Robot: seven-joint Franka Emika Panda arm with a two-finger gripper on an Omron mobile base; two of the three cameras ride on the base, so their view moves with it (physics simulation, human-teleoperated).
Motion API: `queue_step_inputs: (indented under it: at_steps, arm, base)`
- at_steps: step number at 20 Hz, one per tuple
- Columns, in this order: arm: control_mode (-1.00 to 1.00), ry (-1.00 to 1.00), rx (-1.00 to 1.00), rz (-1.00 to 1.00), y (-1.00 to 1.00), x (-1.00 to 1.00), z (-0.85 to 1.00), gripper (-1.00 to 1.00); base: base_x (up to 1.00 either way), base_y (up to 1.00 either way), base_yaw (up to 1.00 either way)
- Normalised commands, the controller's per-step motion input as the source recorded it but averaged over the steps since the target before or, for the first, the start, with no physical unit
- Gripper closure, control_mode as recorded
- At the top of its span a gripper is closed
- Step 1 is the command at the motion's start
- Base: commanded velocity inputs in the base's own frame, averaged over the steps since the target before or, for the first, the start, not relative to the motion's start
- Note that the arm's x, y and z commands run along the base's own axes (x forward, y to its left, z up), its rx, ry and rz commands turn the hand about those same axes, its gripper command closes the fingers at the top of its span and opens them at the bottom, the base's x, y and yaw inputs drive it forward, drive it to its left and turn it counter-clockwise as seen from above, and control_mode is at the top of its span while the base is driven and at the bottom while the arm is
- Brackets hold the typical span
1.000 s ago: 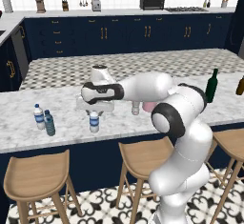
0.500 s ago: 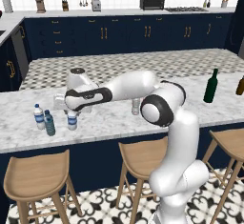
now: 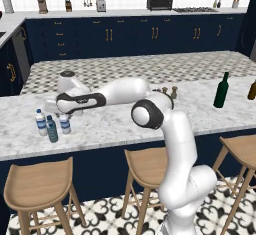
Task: Move the plastic bottles in the middle to the plastics group, and the glass bottles in the middle to the glass group.
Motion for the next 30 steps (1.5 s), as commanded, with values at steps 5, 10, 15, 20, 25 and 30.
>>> queue_step_inputs:
  at_steps: [5, 10, 15, 20, 25, 30]
  arm:
    - [-1.0, 0.01, 0.1, 0.0, 0.11, 0.28, -0.4, 1.0]
    - [-1.0, 0.07, 0.07, 0.0, -0.39, 0.0, -0.53, -1.0]
    - [-1.0, 0.0, 0.05, 0.0, -0.52, 0.0, -0.37, -1.0]
    - [-1.0, -0.07, 0.03, 0.0, 0.01, 0.0, -0.03, -1.0]
    - [-1.0, -0.2, 0.01, 0.0, 0.0, 0.0, 0.39, -1.0]
    - [-1.0, -0.16, 0.0, 0.0, -0.39, 0.0, 0.34, -1.0]
  base:
    - [0.0, 0.0, 0.0]
    - [0.0, 0.0, 0.0]
    - [0.0, 0.0, 0.0]
    - [0.0, 0.0, 0.0]
    - [0.0, 0.0, 0.0]
    - [0.0, 0.0, 0.0]
